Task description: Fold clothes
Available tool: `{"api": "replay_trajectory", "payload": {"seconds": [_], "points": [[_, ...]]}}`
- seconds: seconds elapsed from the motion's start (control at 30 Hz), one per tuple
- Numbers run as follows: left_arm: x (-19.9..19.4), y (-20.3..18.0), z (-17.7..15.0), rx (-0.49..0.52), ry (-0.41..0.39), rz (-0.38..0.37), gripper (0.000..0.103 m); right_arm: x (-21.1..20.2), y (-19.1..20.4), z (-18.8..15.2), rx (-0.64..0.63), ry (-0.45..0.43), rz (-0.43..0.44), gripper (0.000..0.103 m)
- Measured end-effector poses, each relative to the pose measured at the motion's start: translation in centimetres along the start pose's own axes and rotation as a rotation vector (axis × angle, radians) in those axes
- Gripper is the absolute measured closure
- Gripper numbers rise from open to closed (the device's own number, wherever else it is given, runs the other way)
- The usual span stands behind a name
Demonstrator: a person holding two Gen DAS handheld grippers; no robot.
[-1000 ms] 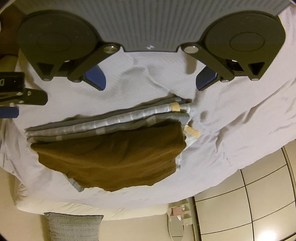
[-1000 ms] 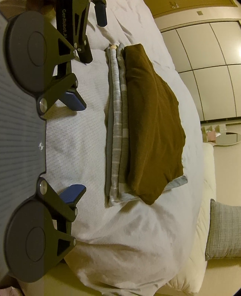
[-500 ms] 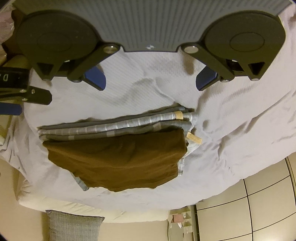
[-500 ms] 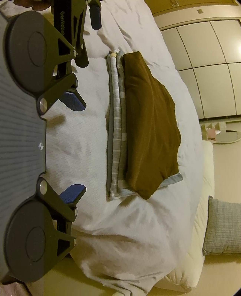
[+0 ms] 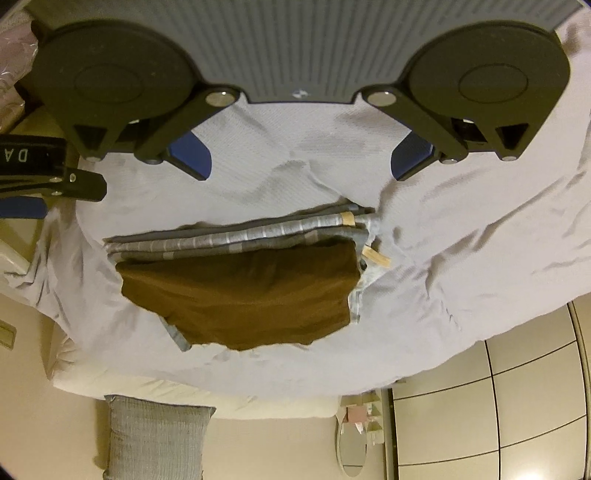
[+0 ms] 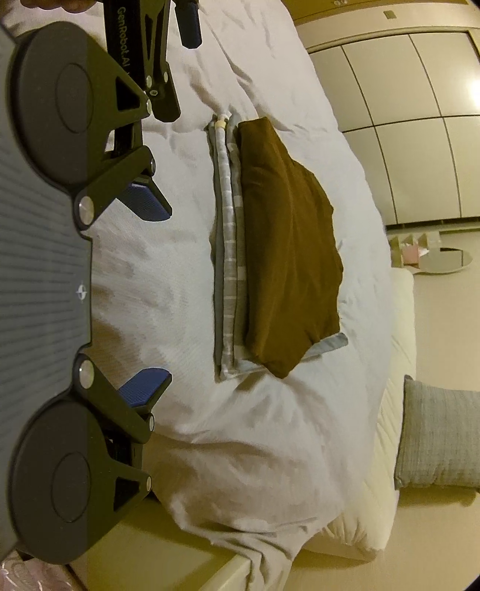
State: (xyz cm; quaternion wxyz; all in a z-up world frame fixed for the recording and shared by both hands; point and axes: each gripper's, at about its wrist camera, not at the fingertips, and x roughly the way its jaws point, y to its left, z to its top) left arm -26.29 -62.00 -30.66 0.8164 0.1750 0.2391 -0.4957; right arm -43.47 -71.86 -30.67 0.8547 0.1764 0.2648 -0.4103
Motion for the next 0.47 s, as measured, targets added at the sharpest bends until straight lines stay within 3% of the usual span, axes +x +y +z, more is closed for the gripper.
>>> {"api": "replay_trajectory", "payload": {"seconds": [0.47], "points": [[-2.8,-0.3,0.1,0.006,-0.047,0.014,0.001,-2.8,0.4,0.2,0.001,-0.021,0.011,0.014]]}}
